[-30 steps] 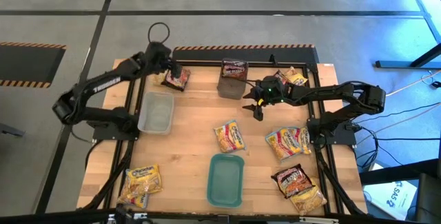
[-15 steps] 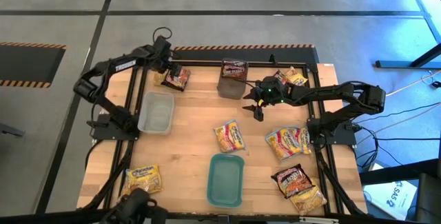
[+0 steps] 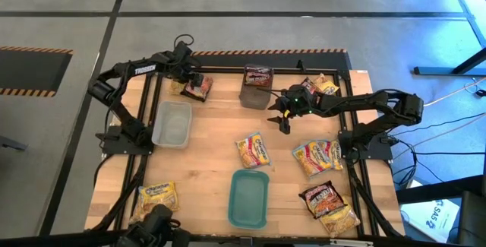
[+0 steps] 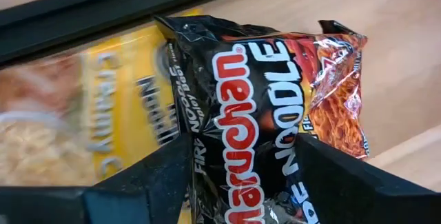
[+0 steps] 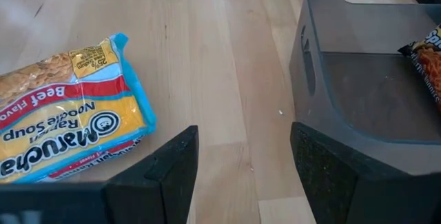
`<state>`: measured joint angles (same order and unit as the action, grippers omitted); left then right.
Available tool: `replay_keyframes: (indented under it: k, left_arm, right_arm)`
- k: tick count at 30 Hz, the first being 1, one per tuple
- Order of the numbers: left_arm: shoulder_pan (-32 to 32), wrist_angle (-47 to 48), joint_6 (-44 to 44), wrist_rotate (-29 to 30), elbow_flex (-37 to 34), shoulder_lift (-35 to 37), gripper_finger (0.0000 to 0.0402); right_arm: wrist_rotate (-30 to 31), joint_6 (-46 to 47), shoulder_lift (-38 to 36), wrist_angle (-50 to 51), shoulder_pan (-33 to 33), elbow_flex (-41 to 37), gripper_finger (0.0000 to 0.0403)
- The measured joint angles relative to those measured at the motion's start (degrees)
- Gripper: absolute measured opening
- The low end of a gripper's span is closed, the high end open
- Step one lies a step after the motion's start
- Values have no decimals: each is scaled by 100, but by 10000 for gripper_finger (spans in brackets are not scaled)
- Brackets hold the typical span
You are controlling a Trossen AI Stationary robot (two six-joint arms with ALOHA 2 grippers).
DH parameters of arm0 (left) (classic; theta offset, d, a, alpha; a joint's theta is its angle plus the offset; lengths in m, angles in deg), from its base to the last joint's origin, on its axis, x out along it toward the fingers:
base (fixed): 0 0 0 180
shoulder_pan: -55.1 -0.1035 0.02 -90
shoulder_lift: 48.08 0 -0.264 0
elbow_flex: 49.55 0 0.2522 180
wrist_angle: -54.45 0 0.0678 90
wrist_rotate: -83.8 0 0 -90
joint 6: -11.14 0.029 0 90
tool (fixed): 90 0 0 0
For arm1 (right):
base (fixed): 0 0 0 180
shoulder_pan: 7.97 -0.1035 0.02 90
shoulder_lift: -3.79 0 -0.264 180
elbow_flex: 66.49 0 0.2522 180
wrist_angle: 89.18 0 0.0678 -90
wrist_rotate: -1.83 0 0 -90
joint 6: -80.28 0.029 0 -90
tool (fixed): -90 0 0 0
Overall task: Sort Maruchan noodles
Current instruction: Put the black noodle pack into the black bin
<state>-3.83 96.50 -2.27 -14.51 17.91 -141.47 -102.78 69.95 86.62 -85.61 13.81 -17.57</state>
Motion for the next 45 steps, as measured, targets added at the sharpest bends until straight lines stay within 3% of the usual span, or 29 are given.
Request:
replay_keyframes:
  k: [15, 28, 33, 40, 45]
  left_arm:
    - [685, -351, 46, -33, 1, -41, 160]
    - [1416, -468, -12, -210, -5, -41, 129]
    - [1527, -276, -19, 272, 162, -41, 146]
    - [1468, -66, -114, 499, 462, -39, 207]
    - [1326, -3, -449, 155, 445, -54, 247]
  right_arm:
    - [0, -48, -2, -33, 0, 0, 214]
    - [0, -37, -2, -33, 0, 0, 214]
    - [-2, -28, -2, -33, 0, 0, 214]
    - [-150, -70, -4, -33, 0, 0, 214]
    - [-151, -147, -4, -30, -2, 0, 214]
